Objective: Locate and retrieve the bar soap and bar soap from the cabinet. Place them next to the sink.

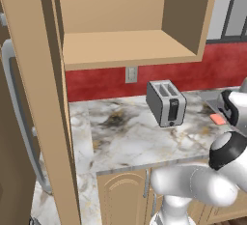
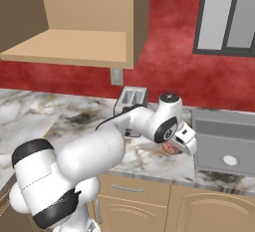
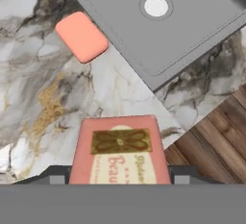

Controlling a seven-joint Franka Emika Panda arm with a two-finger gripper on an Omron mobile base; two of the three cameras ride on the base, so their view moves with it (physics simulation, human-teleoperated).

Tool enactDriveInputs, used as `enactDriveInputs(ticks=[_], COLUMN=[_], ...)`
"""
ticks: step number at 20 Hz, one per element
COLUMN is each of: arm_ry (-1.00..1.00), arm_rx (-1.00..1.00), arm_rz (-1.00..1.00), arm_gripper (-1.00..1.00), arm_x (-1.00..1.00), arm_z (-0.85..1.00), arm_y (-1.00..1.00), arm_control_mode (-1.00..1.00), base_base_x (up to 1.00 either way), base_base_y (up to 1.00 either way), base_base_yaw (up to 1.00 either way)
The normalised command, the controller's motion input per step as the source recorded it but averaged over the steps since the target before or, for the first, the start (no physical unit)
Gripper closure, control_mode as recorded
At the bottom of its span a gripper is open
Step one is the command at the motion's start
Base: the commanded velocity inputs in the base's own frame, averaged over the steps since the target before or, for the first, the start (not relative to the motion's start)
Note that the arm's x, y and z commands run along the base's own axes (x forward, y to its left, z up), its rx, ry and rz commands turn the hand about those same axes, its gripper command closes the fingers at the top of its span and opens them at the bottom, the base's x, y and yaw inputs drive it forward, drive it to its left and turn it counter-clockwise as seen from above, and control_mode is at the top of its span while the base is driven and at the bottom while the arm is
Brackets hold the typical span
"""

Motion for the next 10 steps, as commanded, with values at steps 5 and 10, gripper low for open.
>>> enactDriveInputs(ticks=[5, 10], arm_ry=[0.00, -0.03], arm_rx=[0.09, 0.00], arm_rz=[0.05, 0.04], arm_gripper=[1.00, 1.00], arm_x=[0.25, 0.14], arm_z=[-0.36, -0.32], arm_y=[-0.03, -0.03], arm_control_mode=[-1.00, -1.00], base_base_x=[0.00, 0.00], base_base_y=[0.00, 0.00], base_base_yaw=[0.00, 0.00])
